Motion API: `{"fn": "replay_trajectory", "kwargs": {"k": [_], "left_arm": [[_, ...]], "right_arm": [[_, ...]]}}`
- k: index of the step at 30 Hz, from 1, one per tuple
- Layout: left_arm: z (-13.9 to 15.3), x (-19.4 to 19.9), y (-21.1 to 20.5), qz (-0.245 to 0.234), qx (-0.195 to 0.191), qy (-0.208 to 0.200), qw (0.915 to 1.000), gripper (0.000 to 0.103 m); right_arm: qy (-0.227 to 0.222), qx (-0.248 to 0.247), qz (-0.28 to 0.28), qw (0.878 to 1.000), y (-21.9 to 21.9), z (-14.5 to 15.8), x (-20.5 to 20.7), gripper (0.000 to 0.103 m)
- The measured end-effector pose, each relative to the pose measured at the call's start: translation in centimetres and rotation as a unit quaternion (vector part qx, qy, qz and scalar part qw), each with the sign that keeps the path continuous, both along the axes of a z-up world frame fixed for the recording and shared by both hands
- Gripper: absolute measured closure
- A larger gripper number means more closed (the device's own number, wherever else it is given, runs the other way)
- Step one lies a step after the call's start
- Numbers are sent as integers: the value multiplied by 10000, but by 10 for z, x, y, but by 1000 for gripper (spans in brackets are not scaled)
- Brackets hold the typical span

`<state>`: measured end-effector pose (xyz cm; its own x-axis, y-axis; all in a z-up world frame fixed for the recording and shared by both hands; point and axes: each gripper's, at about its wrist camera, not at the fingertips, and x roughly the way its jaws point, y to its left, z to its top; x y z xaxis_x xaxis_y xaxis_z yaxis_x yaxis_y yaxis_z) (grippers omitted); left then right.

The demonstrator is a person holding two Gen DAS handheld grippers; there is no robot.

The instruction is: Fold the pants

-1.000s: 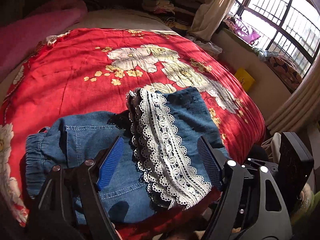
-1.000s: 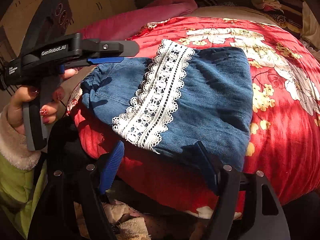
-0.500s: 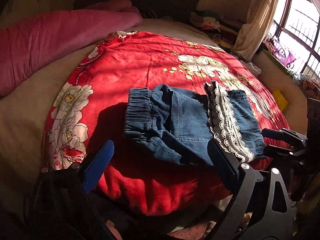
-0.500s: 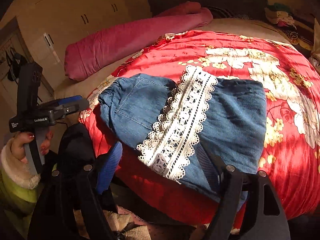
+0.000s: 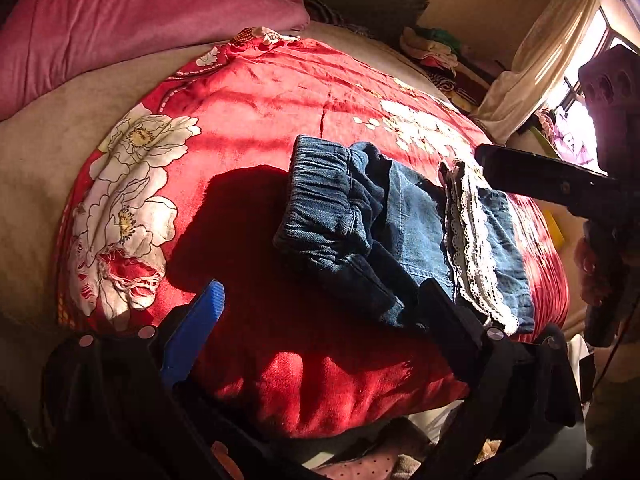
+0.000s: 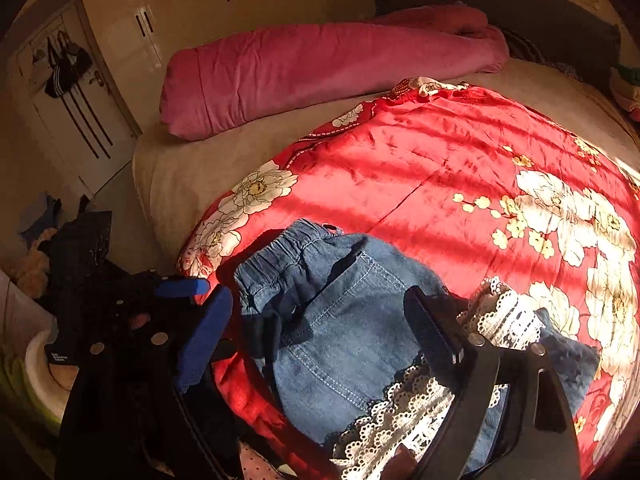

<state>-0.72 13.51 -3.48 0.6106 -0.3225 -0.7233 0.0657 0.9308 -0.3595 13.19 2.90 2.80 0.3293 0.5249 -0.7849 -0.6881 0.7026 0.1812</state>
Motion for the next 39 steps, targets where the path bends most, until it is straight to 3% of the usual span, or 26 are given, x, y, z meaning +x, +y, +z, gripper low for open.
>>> {"fn": "replay_trajectory", "kwargs": {"k": [9,17,18,19,20,24,30,32,34,35,39], "left_arm": [[-16,11,-14,-244,-207,45,9995,12],[-29,21,-13,-257,-518,135,9982,12],[-31,22,-13,-241,-525,153,9982,12],[-32,24,-12,-235,-547,159,9981,12],[-33,25,-11,-222,-564,162,9980,12],[-38,27,-7,-146,-699,185,9973,12],[-31,36,-2,-74,-1156,112,9932,14],[-26,40,-4,-180,-1343,103,9907,26],[-18,45,-10,-336,-1496,80,9881,50],[-13,47,-15,-445,-1537,74,9871,57],[13,48,-44,-740,-1303,-104,9886,79]], "right_arm": [[583,-642,667,9940,63,-37,53,13],[1428,-1020,943,9800,90,-88,87,13],[1500,-1047,964,9784,91,-95,89,20],[1623,-1021,995,9764,92,-102,89,48],[1646,-974,968,9768,91,-105,89,54],[1554,-556,979,9814,76,-89,85,66],[1424,398,999,9840,33,-41,75,68],[1345,620,1000,9839,19,-27,71,68],[1205,746,1013,9847,5,-13,68,68],[1134,799,1011,9852,-3,-6,66,68],[871,1000,798,9880,-39,13,64,68]]}}
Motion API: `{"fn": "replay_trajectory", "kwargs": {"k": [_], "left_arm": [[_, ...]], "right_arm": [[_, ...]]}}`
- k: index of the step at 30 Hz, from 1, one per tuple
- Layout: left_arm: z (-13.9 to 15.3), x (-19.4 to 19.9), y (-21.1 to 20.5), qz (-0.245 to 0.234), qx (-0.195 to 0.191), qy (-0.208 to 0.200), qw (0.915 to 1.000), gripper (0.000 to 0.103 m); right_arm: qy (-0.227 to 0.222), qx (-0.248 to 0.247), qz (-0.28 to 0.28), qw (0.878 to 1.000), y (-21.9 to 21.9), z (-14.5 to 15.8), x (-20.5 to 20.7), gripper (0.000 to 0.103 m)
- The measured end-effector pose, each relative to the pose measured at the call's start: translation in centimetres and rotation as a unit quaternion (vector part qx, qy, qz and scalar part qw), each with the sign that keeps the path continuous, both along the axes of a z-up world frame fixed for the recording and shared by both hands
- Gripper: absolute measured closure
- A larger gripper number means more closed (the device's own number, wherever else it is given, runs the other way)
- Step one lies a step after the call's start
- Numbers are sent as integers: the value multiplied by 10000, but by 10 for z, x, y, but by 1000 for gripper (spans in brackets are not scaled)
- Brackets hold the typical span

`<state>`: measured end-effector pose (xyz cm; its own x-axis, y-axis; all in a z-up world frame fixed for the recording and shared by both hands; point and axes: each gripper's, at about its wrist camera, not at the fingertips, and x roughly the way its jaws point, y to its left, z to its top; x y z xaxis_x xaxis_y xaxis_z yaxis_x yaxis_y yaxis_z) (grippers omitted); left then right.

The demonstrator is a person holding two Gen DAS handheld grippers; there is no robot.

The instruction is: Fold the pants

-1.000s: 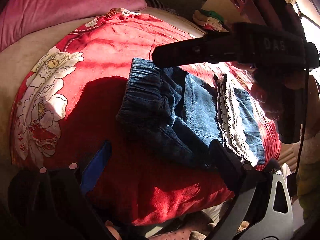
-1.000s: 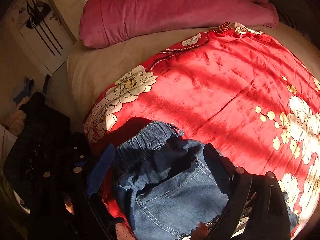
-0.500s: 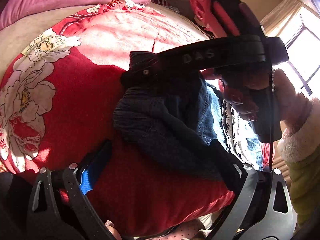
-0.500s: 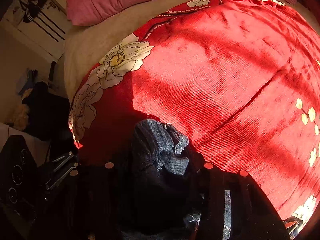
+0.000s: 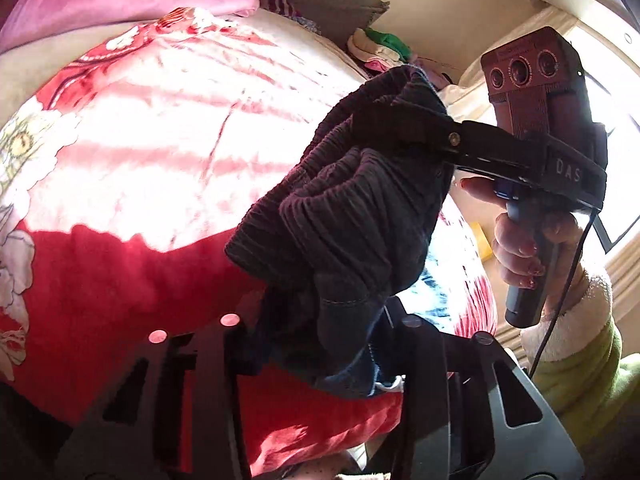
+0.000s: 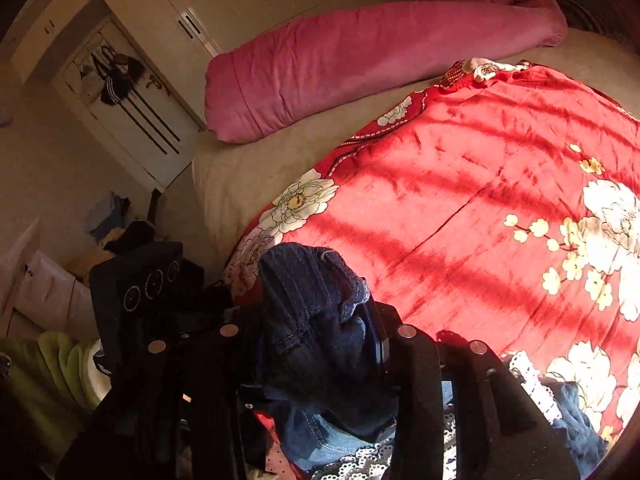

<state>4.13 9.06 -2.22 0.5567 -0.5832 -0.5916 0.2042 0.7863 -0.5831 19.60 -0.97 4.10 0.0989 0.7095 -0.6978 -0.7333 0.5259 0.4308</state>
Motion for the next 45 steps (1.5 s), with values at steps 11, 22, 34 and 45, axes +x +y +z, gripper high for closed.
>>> {"fn": "replay_trajectory", "kwargs": {"k": [11,22,34,45], "left_arm": [[34,5,-107,-510,1185,-411,9908,82],[17,-16,-158,-806,1930,-465,9768,75],[4,-42,-182,-1444,1940,-451,9693,54],[-20,-45,-199,-1672,2045,-256,9641,51]], "right_arm": [[-374,168,-660,9970,-115,13,-16,68],[-135,445,-1171,9920,-195,-17,-39,65],[71,251,-1689,9853,-205,-31,-64,49],[81,-1006,-1854,9775,-192,-84,-68,47]]}}
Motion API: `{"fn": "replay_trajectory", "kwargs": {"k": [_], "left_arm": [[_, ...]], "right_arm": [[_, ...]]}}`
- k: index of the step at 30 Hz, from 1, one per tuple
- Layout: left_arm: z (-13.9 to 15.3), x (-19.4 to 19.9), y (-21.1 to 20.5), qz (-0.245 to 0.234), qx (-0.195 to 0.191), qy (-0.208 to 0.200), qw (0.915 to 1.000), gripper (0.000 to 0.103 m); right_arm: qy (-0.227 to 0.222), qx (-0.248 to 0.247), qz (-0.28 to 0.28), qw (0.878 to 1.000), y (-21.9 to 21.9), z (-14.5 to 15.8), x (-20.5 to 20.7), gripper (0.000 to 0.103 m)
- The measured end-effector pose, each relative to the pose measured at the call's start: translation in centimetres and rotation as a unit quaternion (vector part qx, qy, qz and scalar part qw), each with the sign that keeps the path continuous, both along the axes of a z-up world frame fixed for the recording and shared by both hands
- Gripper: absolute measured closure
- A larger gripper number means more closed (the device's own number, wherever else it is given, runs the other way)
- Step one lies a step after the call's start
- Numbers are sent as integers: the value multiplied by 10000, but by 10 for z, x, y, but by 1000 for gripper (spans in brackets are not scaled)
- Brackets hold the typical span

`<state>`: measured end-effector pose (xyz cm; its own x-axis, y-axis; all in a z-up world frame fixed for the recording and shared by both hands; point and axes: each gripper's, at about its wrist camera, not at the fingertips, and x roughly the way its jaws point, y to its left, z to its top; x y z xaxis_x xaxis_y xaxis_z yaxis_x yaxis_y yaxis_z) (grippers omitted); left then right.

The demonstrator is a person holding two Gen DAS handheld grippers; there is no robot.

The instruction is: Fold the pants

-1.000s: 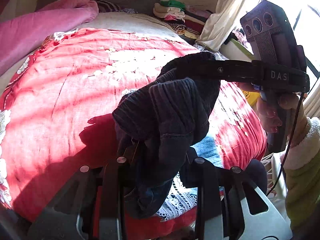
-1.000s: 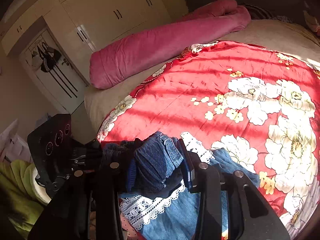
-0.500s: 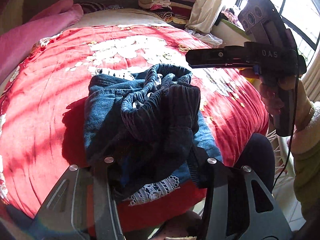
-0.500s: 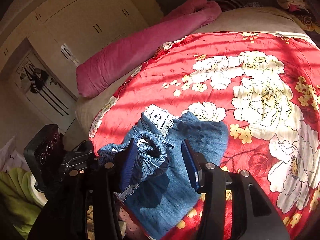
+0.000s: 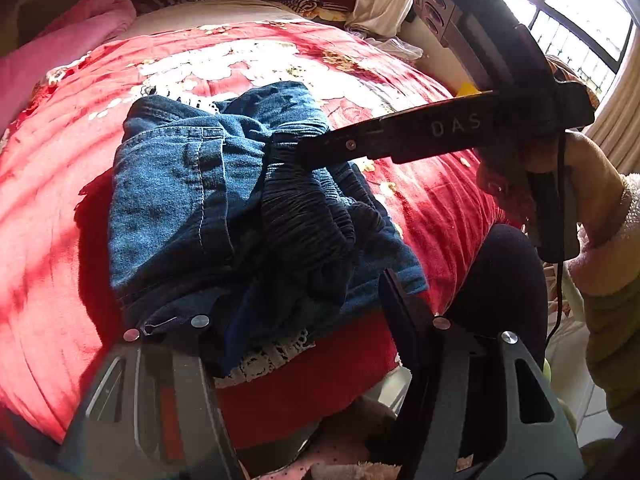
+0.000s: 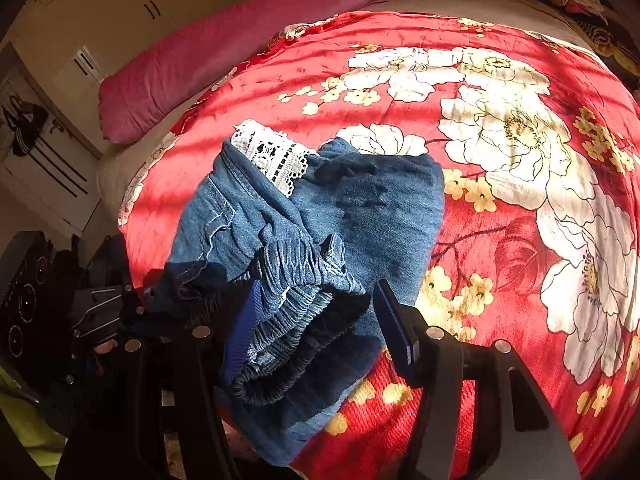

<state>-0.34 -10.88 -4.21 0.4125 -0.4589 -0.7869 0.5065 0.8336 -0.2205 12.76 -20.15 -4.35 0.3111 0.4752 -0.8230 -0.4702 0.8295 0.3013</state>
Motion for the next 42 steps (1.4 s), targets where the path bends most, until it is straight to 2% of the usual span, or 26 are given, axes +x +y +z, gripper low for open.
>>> {"fn": "replay_trajectory", "kwargs": {"k": [6,9,13,16,18,28,35,39,42], "left_arm": [[2,1,1,39,6,-1,10000,51],[8,0,4,90,-32,-41,9999,51],[17,-2,9,156,-80,-111,9998,45],[24,-3,13,224,-80,-195,9995,39],[28,-4,17,259,-95,-238,9993,37],[49,-5,37,473,-187,-444,9977,26],[62,11,78,1015,-112,-644,9927,13],[62,40,108,1355,-45,-459,9897,12],[58,62,121,1363,-94,-260,9903,12]], "right_arm": [[86,196,-193,9996,-4,-9,3,46],[-86,428,-288,9986,-11,8,-2,44],[-474,558,-440,9963,-20,34,-13,42],[-797,551,-510,9940,-26,52,-24,32],[-939,608,-508,9924,-30,61,-31,32],[-1367,609,-435,9878,-28,84,-62,26],[-1668,418,-141,9850,-14,86,-93,24],[-1889,253,263,9813,11,84,-115,24],[-2018,166,732,9765,41,79,-129,24]]}}
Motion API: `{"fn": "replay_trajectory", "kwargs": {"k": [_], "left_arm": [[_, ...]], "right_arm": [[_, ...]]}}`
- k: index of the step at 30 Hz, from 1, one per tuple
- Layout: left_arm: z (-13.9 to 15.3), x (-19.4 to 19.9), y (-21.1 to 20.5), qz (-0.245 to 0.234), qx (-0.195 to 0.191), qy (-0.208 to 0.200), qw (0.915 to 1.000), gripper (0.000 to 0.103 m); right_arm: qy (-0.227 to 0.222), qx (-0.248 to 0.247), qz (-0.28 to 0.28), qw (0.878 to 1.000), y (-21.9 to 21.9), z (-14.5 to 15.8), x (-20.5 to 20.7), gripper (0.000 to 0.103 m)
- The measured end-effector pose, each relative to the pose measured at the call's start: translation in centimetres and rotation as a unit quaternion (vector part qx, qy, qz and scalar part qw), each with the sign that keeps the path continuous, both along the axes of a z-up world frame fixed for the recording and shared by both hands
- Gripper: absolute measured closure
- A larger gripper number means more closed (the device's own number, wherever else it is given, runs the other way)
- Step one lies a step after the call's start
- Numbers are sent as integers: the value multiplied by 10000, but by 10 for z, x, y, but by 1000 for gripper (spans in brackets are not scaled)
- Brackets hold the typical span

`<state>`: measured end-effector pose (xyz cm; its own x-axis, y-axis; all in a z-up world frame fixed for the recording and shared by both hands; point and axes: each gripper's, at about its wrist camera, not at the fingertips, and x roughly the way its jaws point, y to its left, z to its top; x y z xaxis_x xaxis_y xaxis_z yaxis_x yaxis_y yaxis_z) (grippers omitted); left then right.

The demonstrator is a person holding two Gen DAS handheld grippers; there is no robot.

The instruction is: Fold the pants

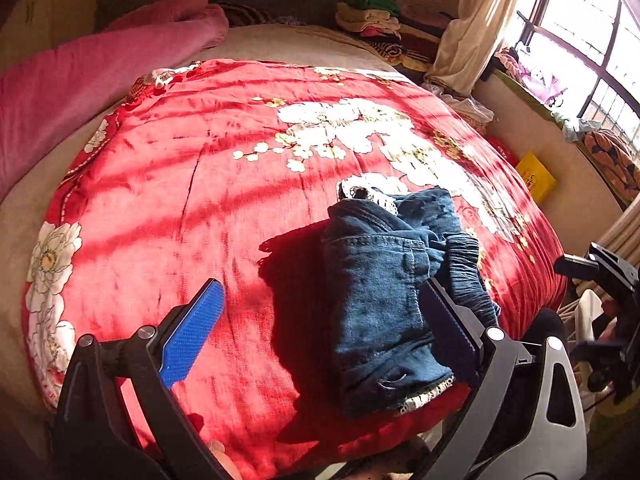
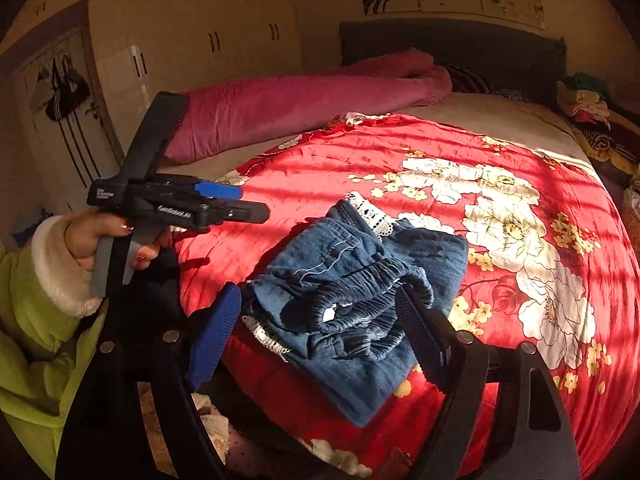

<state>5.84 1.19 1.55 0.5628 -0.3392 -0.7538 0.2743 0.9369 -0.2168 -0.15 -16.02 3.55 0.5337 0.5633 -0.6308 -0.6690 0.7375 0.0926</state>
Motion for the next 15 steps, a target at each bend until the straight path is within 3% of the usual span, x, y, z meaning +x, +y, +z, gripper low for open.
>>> {"fn": "replay_trajectory", "kwargs": {"k": [3,5,7,8,10,11,15], "left_arm": [[-7,18,0,-162,-200,265,9993,12],[-12,29,-5,-342,-312,394,9981,21],[-17,38,-14,-476,-261,478,9974,43],[-19,41,-17,-528,-243,509,9970,47],[-24,47,-23,-632,-193,597,9960,70],[-26,49,-26,-704,-180,634,9953,75],[-27,56,-36,-889,-113,648,9939,79]], "right_arm": [[-228,-436,406,9980,35,-12,-9,24],[-216,-771,589,9950,55,-25,-7,25],[-255,-1001,732,9920,69,-38,-6,32],[-267,-1108,784,9904,74,-44,-4,35],[-299,-1330,831,9872,82,-54,-1,44],[-349,-1427,809,9858,84,-58,1,45],[-445,-1645,664,9831,86,-68,11,52]]}}
